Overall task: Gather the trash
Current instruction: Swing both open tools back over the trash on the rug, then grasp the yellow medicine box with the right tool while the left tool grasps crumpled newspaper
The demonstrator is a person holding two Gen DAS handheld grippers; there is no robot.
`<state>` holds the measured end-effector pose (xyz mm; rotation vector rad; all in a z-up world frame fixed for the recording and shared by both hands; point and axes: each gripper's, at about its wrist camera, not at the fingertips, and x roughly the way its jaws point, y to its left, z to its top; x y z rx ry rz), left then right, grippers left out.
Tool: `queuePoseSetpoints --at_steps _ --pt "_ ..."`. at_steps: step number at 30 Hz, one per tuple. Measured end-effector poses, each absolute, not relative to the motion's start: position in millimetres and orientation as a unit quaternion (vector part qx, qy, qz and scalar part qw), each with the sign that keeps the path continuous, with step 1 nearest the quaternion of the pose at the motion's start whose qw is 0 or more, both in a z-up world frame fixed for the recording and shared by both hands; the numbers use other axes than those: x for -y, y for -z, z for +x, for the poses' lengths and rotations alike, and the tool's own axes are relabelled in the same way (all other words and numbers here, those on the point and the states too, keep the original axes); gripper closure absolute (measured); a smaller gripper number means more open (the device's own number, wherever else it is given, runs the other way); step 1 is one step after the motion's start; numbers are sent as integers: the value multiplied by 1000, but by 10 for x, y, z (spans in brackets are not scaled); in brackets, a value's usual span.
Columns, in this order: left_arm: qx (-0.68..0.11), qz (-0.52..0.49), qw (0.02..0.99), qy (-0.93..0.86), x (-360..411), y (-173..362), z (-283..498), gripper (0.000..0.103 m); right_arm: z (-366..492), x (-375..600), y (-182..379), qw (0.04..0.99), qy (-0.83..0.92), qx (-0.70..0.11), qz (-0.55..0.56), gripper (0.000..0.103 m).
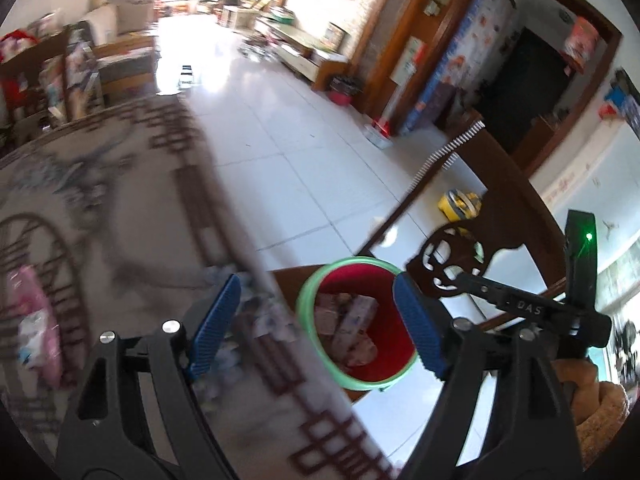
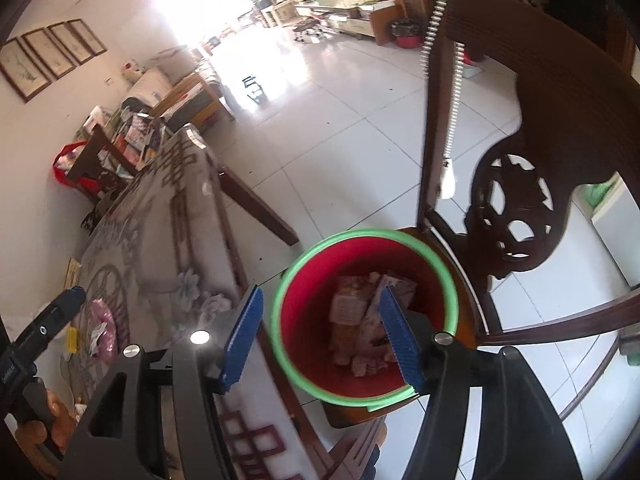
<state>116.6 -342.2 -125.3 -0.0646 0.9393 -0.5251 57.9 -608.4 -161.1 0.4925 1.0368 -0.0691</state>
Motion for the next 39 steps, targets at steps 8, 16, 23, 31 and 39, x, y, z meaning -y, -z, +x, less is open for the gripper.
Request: queuePoseSetpoints --at_steps 8,16,23,31,39 --pt "-437 -68 880 174 2479 1160 926 27 538 5484 1417 849 -12 -492 193 42" --pt "-432 -85 885 150 1804 1137 738 27 399 4715 1287 850 -61 -500 155 37" --pt "-419 -72 897 121 1009 1052 586 20 236 3630 1465 819 -151 -545 99 34" --pt "-442 -80 891 63 78 1236 401 20 -306 2064 1866 731 -313 -605 -46 33" --pt "-455 -86 884 60 -360 1317 254 20 -818 1153 2131 659 -402 -560 -302 24"
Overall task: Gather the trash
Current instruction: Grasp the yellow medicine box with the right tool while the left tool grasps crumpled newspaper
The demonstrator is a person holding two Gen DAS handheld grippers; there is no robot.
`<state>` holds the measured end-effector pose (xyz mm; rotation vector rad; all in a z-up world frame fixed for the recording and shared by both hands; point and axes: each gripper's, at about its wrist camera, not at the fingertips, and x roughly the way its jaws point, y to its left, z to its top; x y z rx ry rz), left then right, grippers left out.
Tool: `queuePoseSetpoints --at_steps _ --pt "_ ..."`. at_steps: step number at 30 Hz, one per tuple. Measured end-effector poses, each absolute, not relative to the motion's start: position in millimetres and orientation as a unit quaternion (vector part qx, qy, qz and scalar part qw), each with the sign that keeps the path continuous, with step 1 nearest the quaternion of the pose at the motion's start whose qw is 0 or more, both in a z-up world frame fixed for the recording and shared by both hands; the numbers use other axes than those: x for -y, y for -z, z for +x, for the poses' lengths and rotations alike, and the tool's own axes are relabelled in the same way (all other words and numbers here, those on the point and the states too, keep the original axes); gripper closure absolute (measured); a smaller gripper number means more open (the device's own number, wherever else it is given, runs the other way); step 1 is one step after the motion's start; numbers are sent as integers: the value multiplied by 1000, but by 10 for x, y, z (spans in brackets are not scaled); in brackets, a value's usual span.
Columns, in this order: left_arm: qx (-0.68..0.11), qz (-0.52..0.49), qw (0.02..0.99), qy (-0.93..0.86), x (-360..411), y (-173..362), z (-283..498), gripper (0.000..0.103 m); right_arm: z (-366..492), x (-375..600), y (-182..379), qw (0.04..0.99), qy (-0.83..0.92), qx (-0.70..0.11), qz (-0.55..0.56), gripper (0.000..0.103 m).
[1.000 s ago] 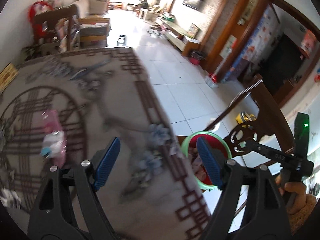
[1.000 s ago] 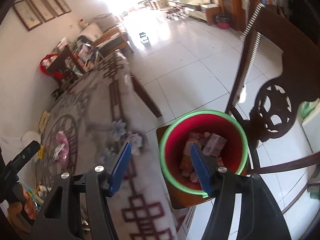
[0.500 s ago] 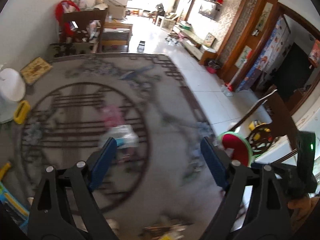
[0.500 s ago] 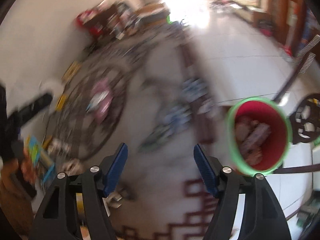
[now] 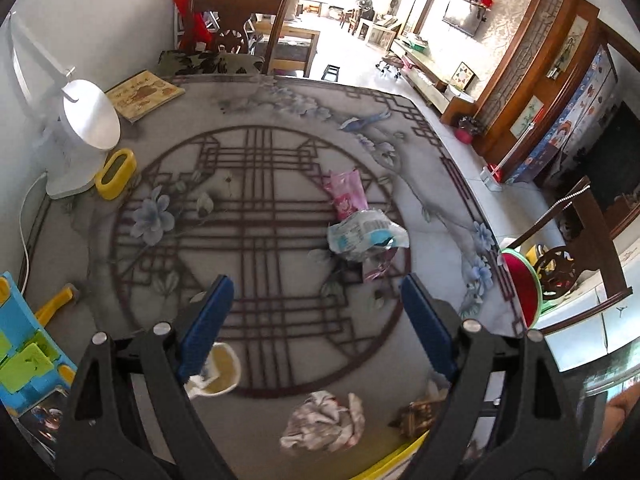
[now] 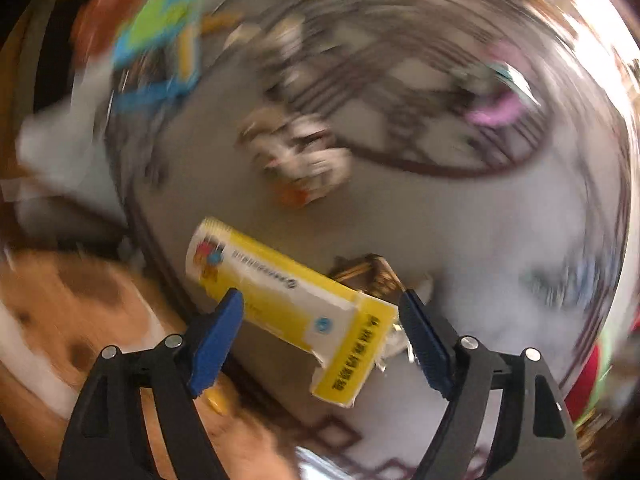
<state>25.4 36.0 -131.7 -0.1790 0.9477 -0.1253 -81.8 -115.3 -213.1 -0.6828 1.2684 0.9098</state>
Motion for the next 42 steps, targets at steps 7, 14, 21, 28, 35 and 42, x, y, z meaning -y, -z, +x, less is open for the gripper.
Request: queuePoseSetpoints --at_steps 7,14,21,28,35,42 --pt "-475 -83 873 77 -488 1445 166 18 -1032 808 2580 580 -426 -554 -419 30" --pt "-487 -82 864 93 -632 1569 73 18 -767 934 2399 635 -400 -579 -318 65" --pt "-508 -71 850 117 -642 1720 63 18 -65 1611 1974 754 -283 -587 -80 65" --pt "-533 -55 830 154 -345 2026 48 17 213 2052 1855 800 -185 -566 73 63" --pt "-525 -62 836 148 -154 2205 325 17 166 2068 1721 811 -171 -551 95 63" --pt "-550 -37 820 155 128 2462 589 17 22 2163 1604 817 -160 -544 104 62"
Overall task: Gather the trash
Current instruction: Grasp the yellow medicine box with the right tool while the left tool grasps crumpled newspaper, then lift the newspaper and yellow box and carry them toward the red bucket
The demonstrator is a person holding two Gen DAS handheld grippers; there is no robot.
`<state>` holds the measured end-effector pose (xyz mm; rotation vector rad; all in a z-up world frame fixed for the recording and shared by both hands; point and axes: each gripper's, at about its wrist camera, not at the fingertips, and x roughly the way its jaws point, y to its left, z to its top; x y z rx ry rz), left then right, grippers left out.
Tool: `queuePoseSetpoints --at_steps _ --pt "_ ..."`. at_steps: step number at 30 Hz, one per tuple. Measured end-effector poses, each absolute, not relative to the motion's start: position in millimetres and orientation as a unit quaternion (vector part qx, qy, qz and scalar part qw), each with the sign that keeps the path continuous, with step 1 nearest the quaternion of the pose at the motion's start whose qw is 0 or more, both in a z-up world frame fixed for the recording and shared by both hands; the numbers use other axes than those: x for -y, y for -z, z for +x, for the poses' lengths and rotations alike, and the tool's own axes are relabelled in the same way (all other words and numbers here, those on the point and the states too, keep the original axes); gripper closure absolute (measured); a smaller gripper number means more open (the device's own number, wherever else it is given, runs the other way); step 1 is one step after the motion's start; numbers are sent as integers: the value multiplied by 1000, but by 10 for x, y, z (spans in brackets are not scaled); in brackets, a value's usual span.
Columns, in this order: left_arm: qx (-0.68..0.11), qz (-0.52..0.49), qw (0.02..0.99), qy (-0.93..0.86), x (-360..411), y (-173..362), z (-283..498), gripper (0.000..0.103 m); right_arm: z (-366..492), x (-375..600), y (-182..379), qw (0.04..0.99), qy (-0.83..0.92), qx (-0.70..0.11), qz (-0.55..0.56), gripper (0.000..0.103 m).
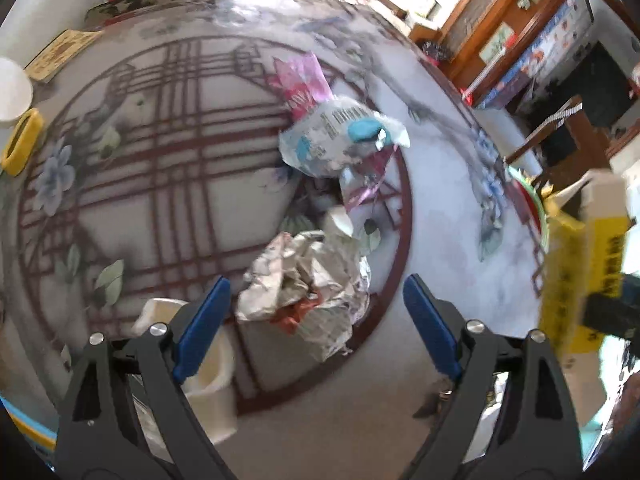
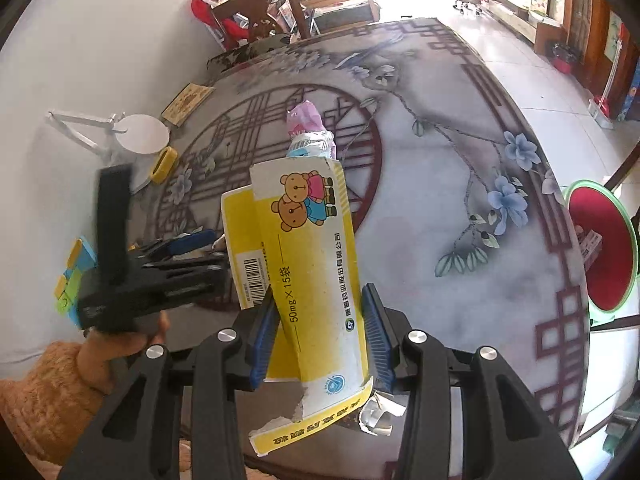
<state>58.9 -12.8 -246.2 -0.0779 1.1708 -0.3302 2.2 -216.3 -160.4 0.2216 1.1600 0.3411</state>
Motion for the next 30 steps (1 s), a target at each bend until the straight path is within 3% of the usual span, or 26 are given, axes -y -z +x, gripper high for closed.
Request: queuePoseSetpoints --at_steps 1,3,5,16,30 --pt "-556 -30 815 160 164 2518 601 21 15 2178 1593 818 -157 -543 106 62" --pt "-564 -19 811 157 194 2568 609 46 0 2204 1568 821 -149 -541 110 62" --pt "-557 -33 815 157 163 2502 604 53 -6 2232 1549 822 -143 -539 114 62" --pt "-471 -77 862 174 132 1689 534 55 36 2218 1390 835 -144 -517 125 62" --pt "-466 -80 860 195 258 1520 460 54 2 2272 1392 836 -143 -514 131 62"
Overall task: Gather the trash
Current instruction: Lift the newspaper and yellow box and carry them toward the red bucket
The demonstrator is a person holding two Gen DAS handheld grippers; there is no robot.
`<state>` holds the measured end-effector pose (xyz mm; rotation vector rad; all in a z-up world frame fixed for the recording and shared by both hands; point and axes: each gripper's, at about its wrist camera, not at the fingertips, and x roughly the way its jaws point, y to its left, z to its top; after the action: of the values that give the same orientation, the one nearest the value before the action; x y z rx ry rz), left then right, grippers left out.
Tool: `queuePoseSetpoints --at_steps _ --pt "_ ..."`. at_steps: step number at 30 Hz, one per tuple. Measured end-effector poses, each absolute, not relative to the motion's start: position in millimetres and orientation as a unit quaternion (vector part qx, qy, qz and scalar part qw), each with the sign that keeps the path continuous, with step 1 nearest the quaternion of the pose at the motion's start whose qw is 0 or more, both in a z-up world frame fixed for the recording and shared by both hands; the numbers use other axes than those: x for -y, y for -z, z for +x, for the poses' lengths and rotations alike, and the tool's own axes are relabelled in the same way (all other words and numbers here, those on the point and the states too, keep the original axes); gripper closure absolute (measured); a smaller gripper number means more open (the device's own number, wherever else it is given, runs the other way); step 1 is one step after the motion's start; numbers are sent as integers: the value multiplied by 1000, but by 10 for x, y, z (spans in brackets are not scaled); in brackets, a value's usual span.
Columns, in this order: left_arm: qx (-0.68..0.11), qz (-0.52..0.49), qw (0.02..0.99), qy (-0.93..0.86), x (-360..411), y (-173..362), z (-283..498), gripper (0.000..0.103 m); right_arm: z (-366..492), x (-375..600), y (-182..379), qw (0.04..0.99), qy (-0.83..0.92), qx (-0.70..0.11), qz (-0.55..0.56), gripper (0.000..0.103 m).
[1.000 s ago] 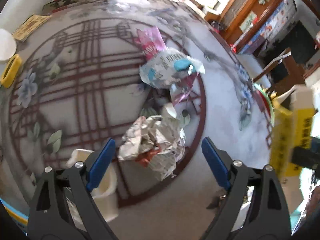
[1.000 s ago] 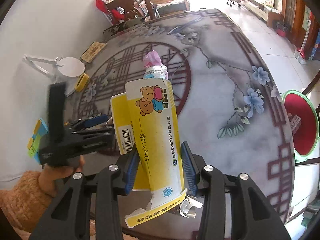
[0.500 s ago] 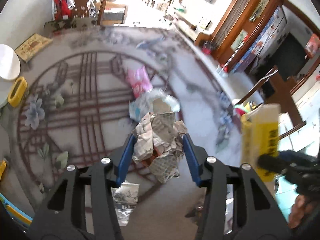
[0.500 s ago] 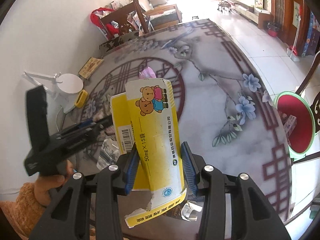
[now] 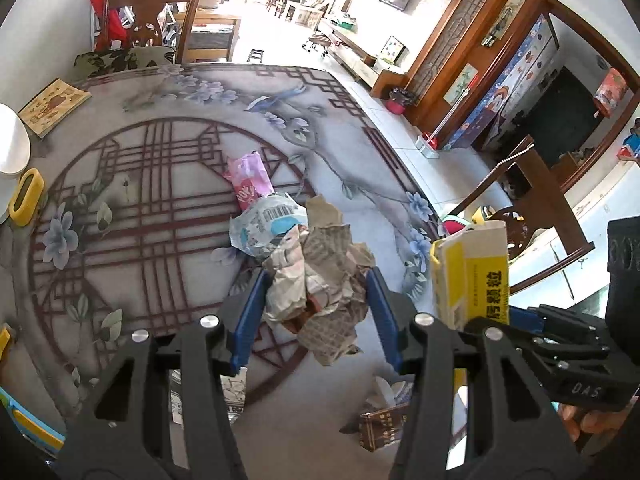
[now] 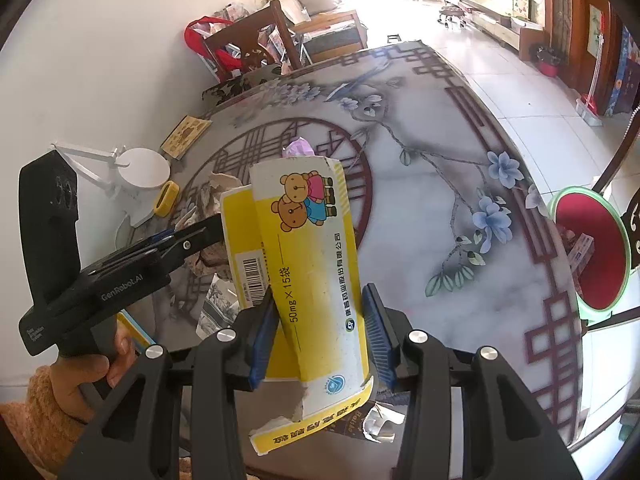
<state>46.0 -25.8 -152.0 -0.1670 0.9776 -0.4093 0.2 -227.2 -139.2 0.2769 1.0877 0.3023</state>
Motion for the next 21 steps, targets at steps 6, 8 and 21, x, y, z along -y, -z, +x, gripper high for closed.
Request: queuePoseSetpoints --at_steps 6,8,21 --pt "-471 -76 856 202 306 1536 445 54 -10 2288 1397 834 -142 -515 136 62" --pt "-470 -76 856 203 314 1527 438 54 -11 2289 1398 834 -142 -515 137 62" --pt "-466 -75 854 220 437 1456 440 54 -16 2481 1408 837 -117 -513 151 62"
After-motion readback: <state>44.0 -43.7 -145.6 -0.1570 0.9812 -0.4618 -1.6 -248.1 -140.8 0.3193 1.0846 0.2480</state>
